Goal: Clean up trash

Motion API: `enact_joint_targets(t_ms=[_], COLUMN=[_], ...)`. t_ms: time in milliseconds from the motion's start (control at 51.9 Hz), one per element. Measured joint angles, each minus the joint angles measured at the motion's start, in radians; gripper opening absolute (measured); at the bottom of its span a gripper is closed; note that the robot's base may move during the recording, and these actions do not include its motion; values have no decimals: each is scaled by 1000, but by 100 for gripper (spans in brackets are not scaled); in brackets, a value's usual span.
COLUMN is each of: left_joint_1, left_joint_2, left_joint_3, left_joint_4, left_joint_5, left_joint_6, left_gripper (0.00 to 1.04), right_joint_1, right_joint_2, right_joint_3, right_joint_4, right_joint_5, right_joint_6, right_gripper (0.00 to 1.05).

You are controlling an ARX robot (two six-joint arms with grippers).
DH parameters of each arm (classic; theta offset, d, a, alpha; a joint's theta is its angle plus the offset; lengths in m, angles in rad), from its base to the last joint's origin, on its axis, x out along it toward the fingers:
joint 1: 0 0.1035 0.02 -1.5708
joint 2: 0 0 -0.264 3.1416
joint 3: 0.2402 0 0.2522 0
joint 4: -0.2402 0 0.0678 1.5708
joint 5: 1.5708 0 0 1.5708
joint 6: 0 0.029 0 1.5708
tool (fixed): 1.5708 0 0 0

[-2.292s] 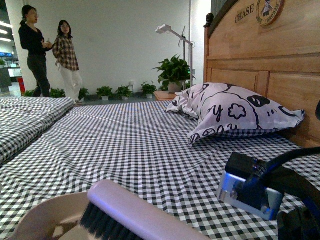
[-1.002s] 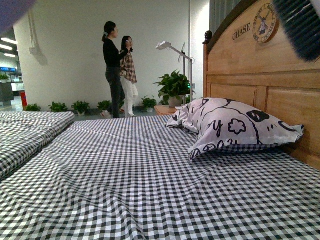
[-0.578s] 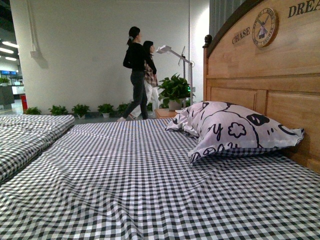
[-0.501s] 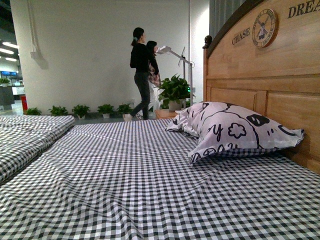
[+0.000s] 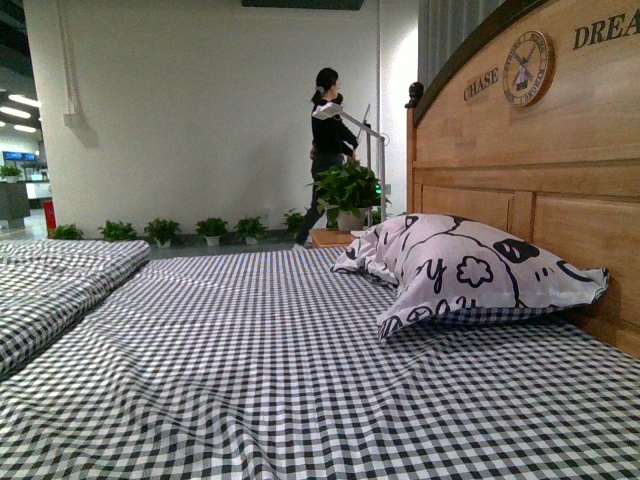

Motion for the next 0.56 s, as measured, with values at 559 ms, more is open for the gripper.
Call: enact_joint_targets(t_ms=[559], left_joint_1=[-1], left_joint_2=[0], left_joint_3=[0], left_joint_4=[0], left_joint_5=[-1], left_joint_6=[-2], left_gripper=[27], right_joint_1=[0], right_joint_2=[-2], right_joint_3=[-2], right_joint_4=[0], right_joint_5=[0], right_joint_6=[0], right_gripper=[18])
